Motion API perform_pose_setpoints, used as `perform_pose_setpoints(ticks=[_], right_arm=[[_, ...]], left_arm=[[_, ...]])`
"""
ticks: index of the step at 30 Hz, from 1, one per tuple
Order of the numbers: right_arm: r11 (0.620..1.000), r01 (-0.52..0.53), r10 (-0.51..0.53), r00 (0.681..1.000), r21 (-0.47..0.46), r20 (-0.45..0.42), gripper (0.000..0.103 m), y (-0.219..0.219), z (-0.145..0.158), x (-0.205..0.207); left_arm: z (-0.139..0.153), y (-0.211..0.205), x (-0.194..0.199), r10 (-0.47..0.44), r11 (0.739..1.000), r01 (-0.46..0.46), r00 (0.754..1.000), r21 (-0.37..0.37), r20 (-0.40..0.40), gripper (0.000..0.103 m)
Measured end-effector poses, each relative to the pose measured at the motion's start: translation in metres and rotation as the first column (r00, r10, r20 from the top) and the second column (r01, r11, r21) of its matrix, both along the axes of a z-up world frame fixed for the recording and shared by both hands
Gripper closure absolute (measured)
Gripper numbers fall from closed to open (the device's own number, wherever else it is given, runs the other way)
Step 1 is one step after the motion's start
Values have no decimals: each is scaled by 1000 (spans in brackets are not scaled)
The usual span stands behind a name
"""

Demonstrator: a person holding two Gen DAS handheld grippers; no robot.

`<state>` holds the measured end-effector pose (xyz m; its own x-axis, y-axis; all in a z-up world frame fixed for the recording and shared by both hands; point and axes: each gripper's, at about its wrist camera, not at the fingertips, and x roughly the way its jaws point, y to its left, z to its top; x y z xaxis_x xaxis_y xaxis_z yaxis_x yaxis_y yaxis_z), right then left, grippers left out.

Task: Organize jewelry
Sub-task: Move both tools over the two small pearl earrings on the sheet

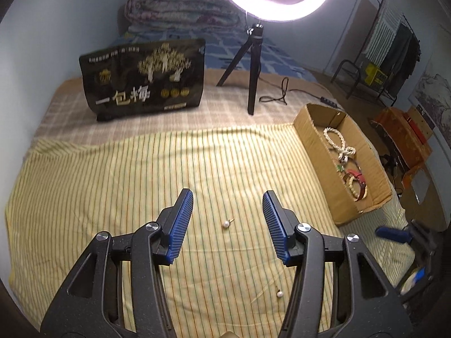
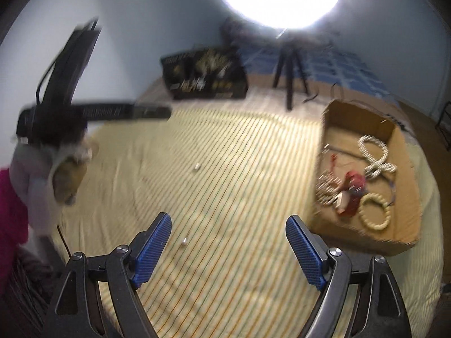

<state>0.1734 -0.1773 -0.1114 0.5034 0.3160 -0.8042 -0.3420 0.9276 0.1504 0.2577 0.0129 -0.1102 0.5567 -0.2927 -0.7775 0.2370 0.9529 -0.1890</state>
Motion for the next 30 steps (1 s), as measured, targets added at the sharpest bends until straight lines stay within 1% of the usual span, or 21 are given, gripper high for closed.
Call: perform_pose_setpoints(ticks=[1, 3, 5, 10, 12, 15, 17, 18, 19, 20, 22, 23, 25, 30], right_arm=[[1000, -14, 13, 1000, -10, -16, 18, 5, -4, -1], [999, -37, 36, 998, -30, -48, 18, 14, -13, -1], [998, -57, 54, 996, -36, -70, 18, 19, -20, -1], [993, -109, 103, 990, -48, -101, 18, 34, -31, -4], [991, -124, 117, 987, -56, -114, 19, 38, -36, -5], [988, -142, 133, 982, -57, -134, 29, 42, -42, -6], [987, -152, 143, 979, -53, -148, 34, 45, -45, -5], [986, -156, 147, 977, -52, -156, 38, 46, -47, -5], [986, -159, 149, 975, -51, -162, 43, 47, -49, -4], [985, -163, 152, 973, -48, -171, 45, 48, -52, -3], [985, -168, 157, 970, -46, -183, 52, 50, -56, -3], [984, -172, 161, 969, -44, -189, 54, 51, -58, -2], [984, -175, 164, 966, -39, -200, 61, 51, -62, -1], [984, -175, 166, 963, -25, -213, 67, 52, -67, 2]], left_arm=[[-4, 0, 1, -3, 1000, 3, 1000, 2, -13, 57], [-10, -1, 1, -8, 1000, 9, 1000, 6, -29, 58], [-15, -3, 2, -18, 1000, 18, 999, 14, -42, 65], [-33, -12, 4, -48, 998, 52, 995, 41, -84, 67], [-38, -15, 4, -56, 997, 61, 994, 50, -94, 71], [-44, -18, 7, -61, 996, 67, 992, 57, -107, 73], [-48, -19, 9, -59, 996, 66, 991, 56, -119, 73], [-50, -19, 11, -58, 996, 65, 990, 56, -126, 73], [-53, -20, 12, -56, 996, 65, 989, 60, -133, 76], [-55, -20, 14, -55, 996, 64, 989, 62, -138, 78], [-61, -19, 18, -51, 997, 60, 986, 53, -156, 78], [-63, -18, 20, -48, 997, 56, 985, 49, -163, 79], [-67, -16, 24, -35, 998, 42, 983, 36, -181, 79], [-78, -13, 34, -8, 1000, 9, 975, 4, -222, 82]])
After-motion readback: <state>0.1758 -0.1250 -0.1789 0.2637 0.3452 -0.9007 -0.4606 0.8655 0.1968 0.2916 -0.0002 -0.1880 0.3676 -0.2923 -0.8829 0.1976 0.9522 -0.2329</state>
